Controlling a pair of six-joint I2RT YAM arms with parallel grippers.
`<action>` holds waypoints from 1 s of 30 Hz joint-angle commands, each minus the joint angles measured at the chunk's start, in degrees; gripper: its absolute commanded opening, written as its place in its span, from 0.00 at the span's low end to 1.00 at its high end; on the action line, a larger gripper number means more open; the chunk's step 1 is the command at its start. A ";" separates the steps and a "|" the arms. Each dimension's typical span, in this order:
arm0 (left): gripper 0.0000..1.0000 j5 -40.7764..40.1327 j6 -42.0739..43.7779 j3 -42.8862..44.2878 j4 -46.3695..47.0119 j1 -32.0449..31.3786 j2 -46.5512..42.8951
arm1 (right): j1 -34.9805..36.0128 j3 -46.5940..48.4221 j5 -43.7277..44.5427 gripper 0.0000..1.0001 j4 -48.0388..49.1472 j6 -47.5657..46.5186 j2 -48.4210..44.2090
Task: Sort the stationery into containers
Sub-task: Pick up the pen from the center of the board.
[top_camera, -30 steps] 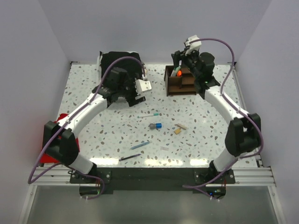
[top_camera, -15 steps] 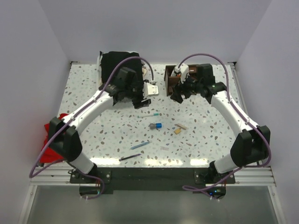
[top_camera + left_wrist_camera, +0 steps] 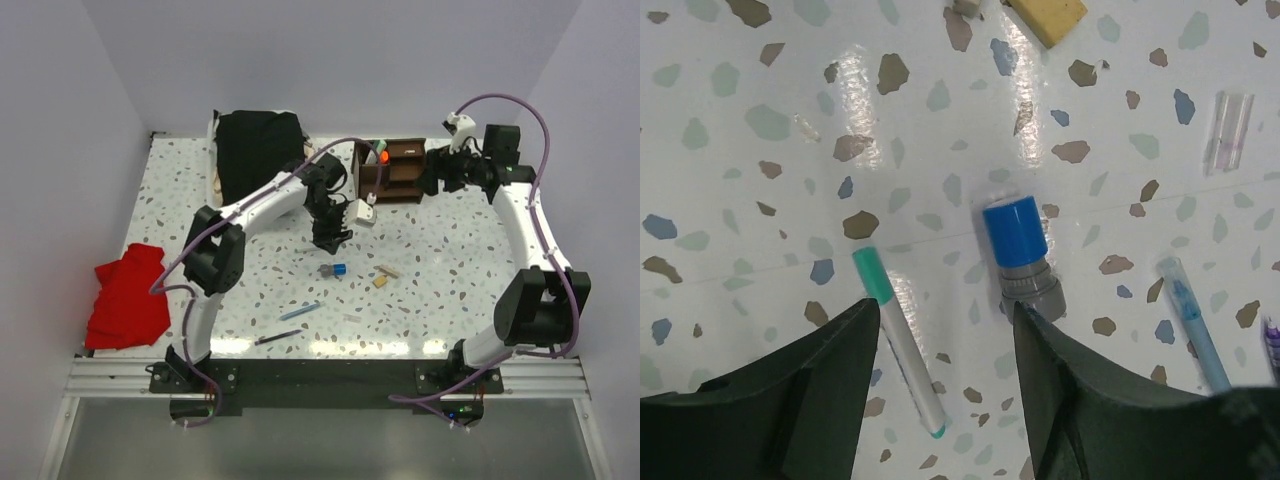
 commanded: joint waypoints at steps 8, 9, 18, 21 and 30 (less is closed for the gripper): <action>0.55 -5.50 -4.04 4.20 2.86 -0.60 6.57 | -0.97 -3.19 -2.61 0.76 -3.17 -3.63 -3.43; 0.54 -5.77 -4.48 4.81 3.30 -0.52 7.79 | -1.06 -3.36 -2.70 0.76 -3.25 -3.98 -3.43; 0.47 -9.55 -8.79 6.92 7.52 -0.43 11.75 | -2.64 -3.19 -4.28 0.76 -3.17 -5.48 -0.71; 0.41 -10.25 -9.67 6.93 8.04 -0.52 12.63 | -3.00 -3.01 -4.54 0.76 -3.17 -5.92 -0.27; 0.09 -10.17 -9.67 2.80 6.12 -0.52 10.97 | -3.61 -2.40 -4.37 0.76 -3.08 -6.09 0.61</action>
